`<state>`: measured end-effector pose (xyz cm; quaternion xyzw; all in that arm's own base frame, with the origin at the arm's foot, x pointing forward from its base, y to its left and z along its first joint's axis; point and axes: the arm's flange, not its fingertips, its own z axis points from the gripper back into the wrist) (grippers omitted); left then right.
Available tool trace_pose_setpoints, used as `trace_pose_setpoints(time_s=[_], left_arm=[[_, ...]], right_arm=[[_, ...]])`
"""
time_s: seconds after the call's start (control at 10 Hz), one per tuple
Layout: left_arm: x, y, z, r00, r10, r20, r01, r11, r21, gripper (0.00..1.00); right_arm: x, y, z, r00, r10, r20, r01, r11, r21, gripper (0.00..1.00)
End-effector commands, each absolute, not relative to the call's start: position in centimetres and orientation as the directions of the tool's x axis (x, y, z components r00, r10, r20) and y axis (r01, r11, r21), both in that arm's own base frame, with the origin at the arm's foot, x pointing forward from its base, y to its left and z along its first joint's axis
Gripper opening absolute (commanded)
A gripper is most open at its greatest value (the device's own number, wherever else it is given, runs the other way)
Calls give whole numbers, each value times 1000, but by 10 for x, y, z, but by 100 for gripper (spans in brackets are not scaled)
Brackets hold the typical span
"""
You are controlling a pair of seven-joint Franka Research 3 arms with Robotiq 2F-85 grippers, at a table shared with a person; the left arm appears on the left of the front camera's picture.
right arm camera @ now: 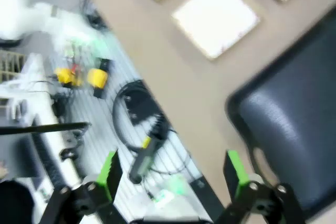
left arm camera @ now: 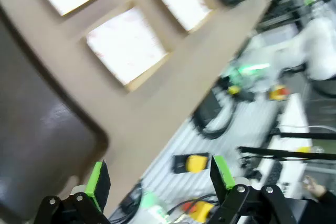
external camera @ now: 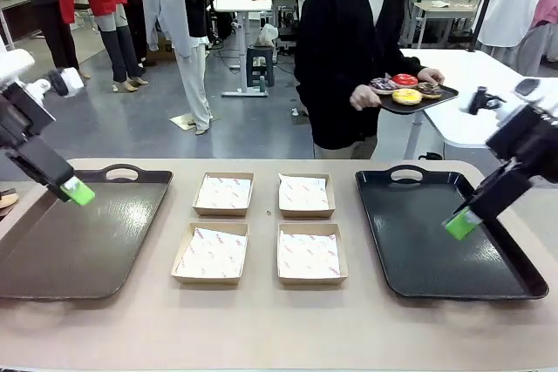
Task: Individually package the donuts and arrange them on the tray.
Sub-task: Pick up one Paper togo box.
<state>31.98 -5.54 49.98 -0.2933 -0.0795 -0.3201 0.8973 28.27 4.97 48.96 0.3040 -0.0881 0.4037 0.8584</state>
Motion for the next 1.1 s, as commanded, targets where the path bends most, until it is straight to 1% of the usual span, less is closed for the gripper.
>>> trace_pose_setpoints(time_s=[0.0, 0.1, 0.2, 0.3, 0.4, 0.5, 0.6, 0.7, 1.0], left_arm=[[332, -24, 493, 895, -352, 272, 378, 277, -884, 100], [332, -8, 486, 914, -294, 281, 338, 167, -926, 100], [333, 12, 476, 936, -218, 277, 307, 119, -944, 100], [332, 26, 466, 954, -138, 266, 281, 107, -954, 100], [327, 44, 456, 969, -58, 241, 247, 114, -962, 100], [326, 63, 446, 978, -23, 206, 207, 118, -971, 100], [323, 85, 435, 987, 11, 160, 157, 138, -978, 100], [327, 100, 426, 991, 23, 134, 129, 146, -981, 100], [323, 141, 406, 991, 101, 83, 60, 215, -975, 100]], right_arm=[[290, 16, 492, 766, 465, 444, -537, 84, 839, 100], [284, -7, 490, 779, 391, 491, -534, 2, 845, 100], [280, -27, 483, 811, 295, 505, -524, -20, 852, 100], [274, -48, 472, 845, 193, 498, -498, -55, 866, 100], [269, -66, 460, 877, 125, 464, -457, -76, 886, 100], [268, -82, 447, 899, 98, 426, -418, -91, 904, 100], [264, -99, 437, 920, 122, 372, -362, -98, 927, 100], [270, -111, 428, 923, 151, 353, -345, -78, 935, 100], [281, -145, 386, 972, 104, 212, -217, 40, 975, 100]])
